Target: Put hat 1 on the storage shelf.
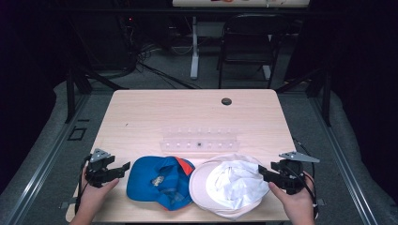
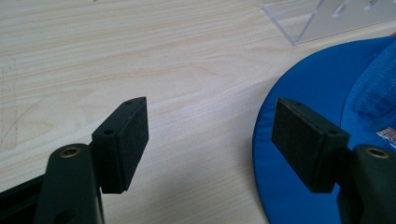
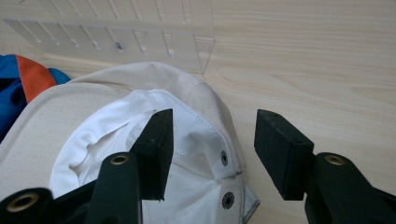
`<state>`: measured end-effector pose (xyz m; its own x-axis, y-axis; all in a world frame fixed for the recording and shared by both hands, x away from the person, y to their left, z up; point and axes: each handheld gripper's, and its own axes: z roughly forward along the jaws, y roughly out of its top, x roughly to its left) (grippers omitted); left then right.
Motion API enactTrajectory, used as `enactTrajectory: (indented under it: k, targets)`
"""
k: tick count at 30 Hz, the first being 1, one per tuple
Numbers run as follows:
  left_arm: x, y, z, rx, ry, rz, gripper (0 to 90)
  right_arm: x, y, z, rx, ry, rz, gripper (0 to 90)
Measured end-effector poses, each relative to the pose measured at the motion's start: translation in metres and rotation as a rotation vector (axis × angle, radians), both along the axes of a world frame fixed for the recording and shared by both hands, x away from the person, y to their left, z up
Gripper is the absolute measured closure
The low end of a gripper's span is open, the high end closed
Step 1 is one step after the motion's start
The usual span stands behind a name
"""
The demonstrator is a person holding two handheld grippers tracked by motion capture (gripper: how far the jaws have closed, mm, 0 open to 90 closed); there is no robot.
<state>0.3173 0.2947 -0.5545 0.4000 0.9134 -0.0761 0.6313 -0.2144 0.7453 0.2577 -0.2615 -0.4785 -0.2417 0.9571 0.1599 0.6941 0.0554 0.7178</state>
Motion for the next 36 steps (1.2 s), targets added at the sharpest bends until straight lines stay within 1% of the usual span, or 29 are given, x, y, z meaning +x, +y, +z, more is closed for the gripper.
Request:
enactTrajectory:
  k: [1, 2, 3, 4, 5, 7, 8, 9, 10, 11, 12, 13, 14, 16, 19, 23, 24, 26, 31, 34, 35, 36]
  targets:
    - [0.000, 0.000, 0.000, 0.000, 0.000, 0.000, 28.1, 0.000, 0.000, 0.000, 0.000, 0.000, 0.000, 47.3]
    - [0.000, 0.001, 0.001, 0.007, 0.012, -0.003, 28.1, 0.002, -0.001, 0.003, 0.003, 0.027, 0.008, 47.3]
    - [0.000, 0.001, 0.001, 0.007, 0.012, -0.003, 28.1, 0.002, -0.001, 0.003, 0.003, 0.027, 0.008, 47.3]
    - [0.000, 0.000, 0.000, 0.002, 0.001, 0.002, 28.1, 0.003, -0.002, 0.004, 0.002, 0.031, 0.013, 47.3]
    - [0.000, 0.001, 0.000, 0.002, 0.002, 0.002, 28.1, 0.004, -0.002, 0.008, 0.002, 0.070, 0.025, 46.7]
    - [0.000, 0.001, 0.000, 0.001, 0.002, 0.004, 28.1, 0.006, -0.002, 0.010, 0.018, 0.100, 0.035, 45.6]
    - [-0.001, 0.001, 0.000, -0.001, 0.004, 0.005, 28.1, 0.007, -0.002, 0.012, 0.018, 0.118, 0.044, 45.3]
    - [-0.001, 0.001, 0.000, -0.001, 0.004, 0.005, 28.1, 0.007, -0.002, 0.012, 0.018, 0.118, 0.044, 45.3]
    - [-0.001, 0.002, 0.000, 0.005, 0.009, 0.005, 28.1, 0.009, -0.001, 0.013, 0.005, 0.147, 0.048, 44.7]
    - [-0.001, 0.002, 0.000, 0.005, 0.009, 0.005, 28.1, 0.009, -0.001, 0.013, 0.005, 0.147, 0.048, 44.7]
    - [-0.001, 0.002, -0.001, 0.002, 0.002, 0.009, 28.0, 0.011, -0.001, 0.014, 0.000, 0.167, 0.055, 44.4]
    - [-0.001, 0.002, -0.001, 0.002, 0.002, 0.009, 28.1, 0.011, -0.001, 0.014, 0.000, 0.167, 0.055, 44.4]
    - [-0.001, 0.002, -0.001, 0.001, 0.002, 0.011, 28.0, 0.013, 0.000, 0.015, -0.005, 0.183, 0.056, 43.5]
    - [-0.001, 0.002, -0.001, 0.001, 0.005, 0.012, 28.0, 0.015, 0.000, 0.016, -0.015, 0.192, 0.057, 43.0]
    - [-0.001, 0.003, -0.001, 0.001, 0.006, 0.014, 28.0, 0.016, 0.001, 0.017, -0.016, 0.199, 0.058, 43.0]
    - [-0.001, 0.003, -0.002, -0.001, 0.007, 0.015, 28.0, 0.020, 0.000, 0.018, 0.005, 0.238, 0.061, 43.1]
    - [-0.001, 0.003, -0.002, 0.003, 0.009, 0.012, 28.1, 0.022, -0.001, 0.019, 0.006, 0.255, 0.058, 43.1]
    - [-0.001, 0.003, -0.002, 0.002, 0.009, 0.012, 28.1, 0.023, -0.002, 0.020, 0.008, 0.263, 0.058, 43.1]
    - [-0.001, 0.003, -0.002, 0.003, 0.011, 0.011, 28.1, 0.024, -0.005, 0.025, -0.001, 0.257, 0.050, 42.4]
    - [-0.001, 0.003, -0.002, 0.002, 0.019, 0.015, 28.1, 0.025, -0.008, 0.028, 0.003, 0.255, 0.042, 42.6]
    - [-0.001, 0.004, -0.002, 0.005, 0.020, 0.012, 28.0, 0.025, -0.009, 0.029, 0.013, 0.260, 0.036, 43.3]
    - [-0.001, 0.004, -0.001, 0.005, 0.020, 0.013, 28.1, 0.025, -0.010, 0.030, 0.012, 0.264, 0.035, 44.0]
